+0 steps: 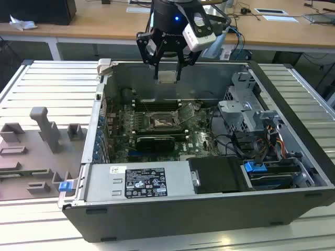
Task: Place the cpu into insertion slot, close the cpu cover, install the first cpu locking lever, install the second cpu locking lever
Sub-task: 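Place the cpu into insertion slot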
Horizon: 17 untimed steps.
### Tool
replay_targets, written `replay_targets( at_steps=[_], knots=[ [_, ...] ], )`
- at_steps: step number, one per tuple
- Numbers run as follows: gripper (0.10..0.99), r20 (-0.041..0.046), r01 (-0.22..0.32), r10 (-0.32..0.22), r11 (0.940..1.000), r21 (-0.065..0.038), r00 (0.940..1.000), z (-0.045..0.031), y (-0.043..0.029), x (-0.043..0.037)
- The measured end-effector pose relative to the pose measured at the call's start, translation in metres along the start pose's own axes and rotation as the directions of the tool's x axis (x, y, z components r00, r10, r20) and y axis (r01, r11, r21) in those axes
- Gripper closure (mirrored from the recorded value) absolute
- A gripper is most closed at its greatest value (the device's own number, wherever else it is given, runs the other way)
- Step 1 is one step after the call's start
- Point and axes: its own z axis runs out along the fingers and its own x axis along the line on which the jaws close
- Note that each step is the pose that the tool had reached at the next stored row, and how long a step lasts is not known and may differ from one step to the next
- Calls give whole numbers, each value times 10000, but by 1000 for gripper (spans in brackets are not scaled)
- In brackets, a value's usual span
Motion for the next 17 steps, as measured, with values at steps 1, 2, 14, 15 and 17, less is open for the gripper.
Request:
replay_targets(
  at_steps=[1,2,14,15,17],
  knots=[
    [545,23,-260,260,9997,-5,9997,0,0,0],
    [545,31,-346,346,9994,-7,9994,0,0,0],
    [545,78,-881,882,9961,-20,9961,1,0,0],
    [545,81,-912,912,9958,-21,9958,1,0,0],
    [545,87,-983,983,9952,-23,9951,1,0,0]
  ],
)
